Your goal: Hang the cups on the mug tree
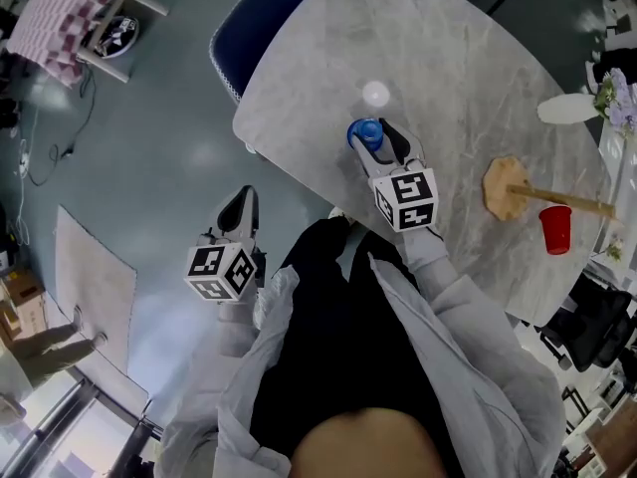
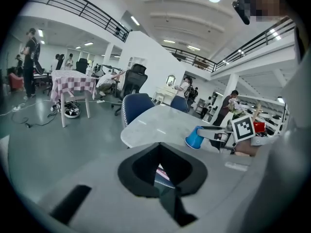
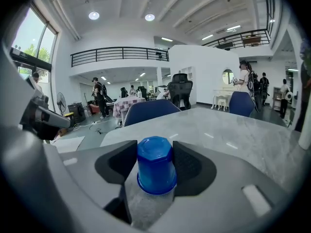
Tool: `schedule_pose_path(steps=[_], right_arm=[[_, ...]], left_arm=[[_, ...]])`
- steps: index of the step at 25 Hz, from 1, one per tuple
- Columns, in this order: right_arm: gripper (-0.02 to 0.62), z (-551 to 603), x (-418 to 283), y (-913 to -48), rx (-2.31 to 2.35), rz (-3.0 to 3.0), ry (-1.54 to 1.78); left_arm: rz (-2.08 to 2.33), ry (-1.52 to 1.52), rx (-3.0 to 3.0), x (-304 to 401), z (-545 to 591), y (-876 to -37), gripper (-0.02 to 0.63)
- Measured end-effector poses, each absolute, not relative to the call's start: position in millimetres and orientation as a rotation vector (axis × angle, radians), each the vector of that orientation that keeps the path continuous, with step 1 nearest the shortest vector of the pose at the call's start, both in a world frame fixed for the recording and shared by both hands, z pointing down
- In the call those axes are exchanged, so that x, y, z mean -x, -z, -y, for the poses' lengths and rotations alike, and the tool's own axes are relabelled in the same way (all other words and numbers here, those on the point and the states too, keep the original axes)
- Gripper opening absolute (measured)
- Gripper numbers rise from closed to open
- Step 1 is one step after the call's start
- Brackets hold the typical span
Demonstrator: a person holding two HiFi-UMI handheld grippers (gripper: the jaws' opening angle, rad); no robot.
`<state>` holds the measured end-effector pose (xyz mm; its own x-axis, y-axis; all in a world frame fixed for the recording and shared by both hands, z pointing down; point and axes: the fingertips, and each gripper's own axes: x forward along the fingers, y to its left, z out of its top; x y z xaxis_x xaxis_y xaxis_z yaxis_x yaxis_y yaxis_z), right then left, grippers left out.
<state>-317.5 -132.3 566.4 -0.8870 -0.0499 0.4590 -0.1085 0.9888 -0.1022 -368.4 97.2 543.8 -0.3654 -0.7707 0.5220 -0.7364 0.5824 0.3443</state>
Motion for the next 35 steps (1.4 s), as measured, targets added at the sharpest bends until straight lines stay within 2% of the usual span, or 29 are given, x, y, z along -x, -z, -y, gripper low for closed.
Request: schedule_pose_path(steps=[8, 20, 28, 35], right_arm=[[0.239, 178.0, 275.3, -508.6, -0.241, 2.762, -0.219], [0.239, 231.5, 112.8, -438.5, -0.734, 2.772, -0.190], [0.239, 228.6, -4.2, -404.4, -0.970, 2.776, -0.395], [0.239, 230.4, -86.7, -355.9, -0.999, 2.803, -0.462]], left_arm=[[2.085, 0.031, -1.475, 363.8, -0.9, -522.9, -0.002], [1.704, -0.080, -1.975, 256.3, 145.6, -494.4, -0.002], [1.416, -0.143, -2.242, 153.1, 220.2, -477.0, -0.002], [1.273, -0.151, -2.371, 79.0, 259.0, -451.0, -0.002]])
